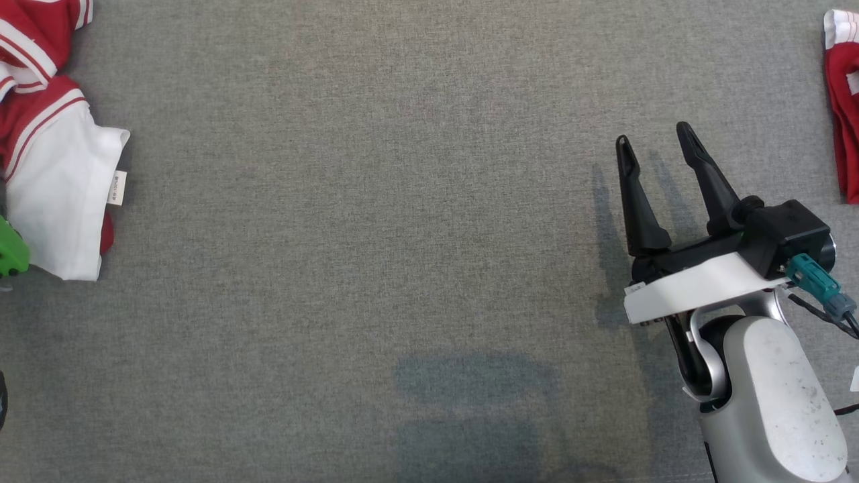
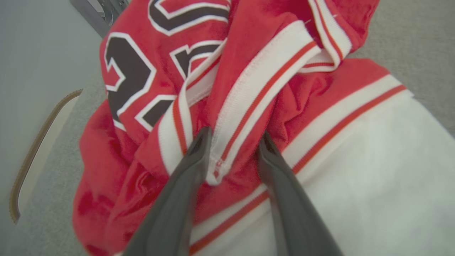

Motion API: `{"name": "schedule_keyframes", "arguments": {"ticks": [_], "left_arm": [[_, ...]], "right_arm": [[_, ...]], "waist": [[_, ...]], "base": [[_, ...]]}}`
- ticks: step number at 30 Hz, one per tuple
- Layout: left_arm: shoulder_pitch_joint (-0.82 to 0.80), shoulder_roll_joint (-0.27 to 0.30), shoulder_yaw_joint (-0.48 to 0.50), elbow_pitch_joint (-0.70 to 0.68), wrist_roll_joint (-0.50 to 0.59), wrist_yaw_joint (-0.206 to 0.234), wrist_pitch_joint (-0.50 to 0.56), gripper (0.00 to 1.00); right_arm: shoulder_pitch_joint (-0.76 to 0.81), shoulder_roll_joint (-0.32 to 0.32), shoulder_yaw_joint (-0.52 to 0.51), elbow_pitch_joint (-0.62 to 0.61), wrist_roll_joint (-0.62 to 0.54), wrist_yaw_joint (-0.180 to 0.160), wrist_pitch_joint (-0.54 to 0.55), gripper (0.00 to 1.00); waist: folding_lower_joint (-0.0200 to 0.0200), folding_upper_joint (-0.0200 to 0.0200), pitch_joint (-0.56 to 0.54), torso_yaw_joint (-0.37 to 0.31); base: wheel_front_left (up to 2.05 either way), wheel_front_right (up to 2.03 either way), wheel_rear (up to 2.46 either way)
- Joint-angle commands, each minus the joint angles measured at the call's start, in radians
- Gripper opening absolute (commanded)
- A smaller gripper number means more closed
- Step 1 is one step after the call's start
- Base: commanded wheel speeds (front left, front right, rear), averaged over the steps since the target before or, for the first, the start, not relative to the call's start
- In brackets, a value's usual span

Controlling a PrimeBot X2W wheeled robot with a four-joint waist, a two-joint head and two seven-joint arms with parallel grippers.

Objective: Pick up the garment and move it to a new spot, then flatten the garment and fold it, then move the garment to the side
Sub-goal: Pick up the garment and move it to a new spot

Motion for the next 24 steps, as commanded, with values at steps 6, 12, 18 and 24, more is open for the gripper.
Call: {"name": "schedule_keyframes", "arguments": {"ticks": [6, 12, 18, 24], "left_arm": [[-0.025, 0.0, -0.022, 0.052, 0.007, -0.014, -0.038, 0.0], [-0.043, 0.024, -0.032, 0.068, 0.028, -0.015, -0.101, 0.0], [-0.067, 0.054, -0.052, 0.04, 0.053, -0.021, -0.148, 0.0], [-0.078, 0.078, -0.074, -0.011, 0.066, -0.025, -0.154, 0.0]], "right_arm": [[-0.007, -0.002, 0.003, 0.007, 0.0, -0.001, -0.009, 1.0], [-0.001, -0.002, 0.007, 0.029, 0.016, -0.001, -0.025, 1.0], [0.016, -0.002, 0.009, 0.059, 0.031, -0.001, -0.044, 1.0], [0.028, -0.002, 0.014, 0.09, 0.053, -0.001, -0.059, 1.0]], "waist": [[-0.0002, 0.0, -0.024, -0.002], [-0.0002, 0.0, -0.072, -0.005], [-0.0002, 0.0, -0.142, -0.007], [-0.0002, 0.0, -0.215, -0.009]], "base": [[0.0, 0.0, 0.0], [0.0, 0.0, 0.0], [0.0, 0.0, 0.0], [0.0, 0.0, 0.0]]}}
